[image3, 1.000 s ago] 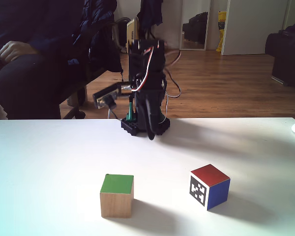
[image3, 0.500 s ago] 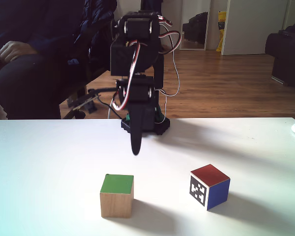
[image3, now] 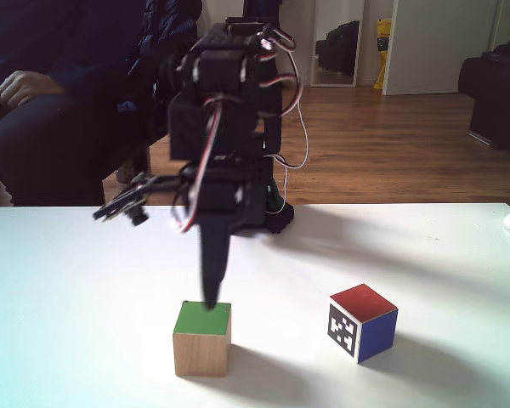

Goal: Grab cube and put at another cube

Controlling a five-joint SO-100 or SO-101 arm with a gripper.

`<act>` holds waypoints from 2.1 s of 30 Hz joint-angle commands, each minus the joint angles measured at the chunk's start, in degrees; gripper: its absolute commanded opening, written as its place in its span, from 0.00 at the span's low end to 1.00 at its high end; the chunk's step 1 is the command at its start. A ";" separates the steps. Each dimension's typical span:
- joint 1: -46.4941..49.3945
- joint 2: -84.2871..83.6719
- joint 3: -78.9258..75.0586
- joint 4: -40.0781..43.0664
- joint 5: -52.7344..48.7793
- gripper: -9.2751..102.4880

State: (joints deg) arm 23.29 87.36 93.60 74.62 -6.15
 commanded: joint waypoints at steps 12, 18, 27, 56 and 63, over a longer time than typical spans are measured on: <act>1.05 -13.36 -10.90 0.35 0.62 0.44; 0.62 -14.94 -10.63 -0.18 0.62 0.43; 0.44 -16.96 -11.51 -0.70 1.41 0.39; -0.09 -12.74 -11.60 -0.18 4.31 0.20; -4.39 -1.32 -8.53 4.13 5.89 0.20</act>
State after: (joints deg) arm 20.92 78.05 84.29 77.78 -0.88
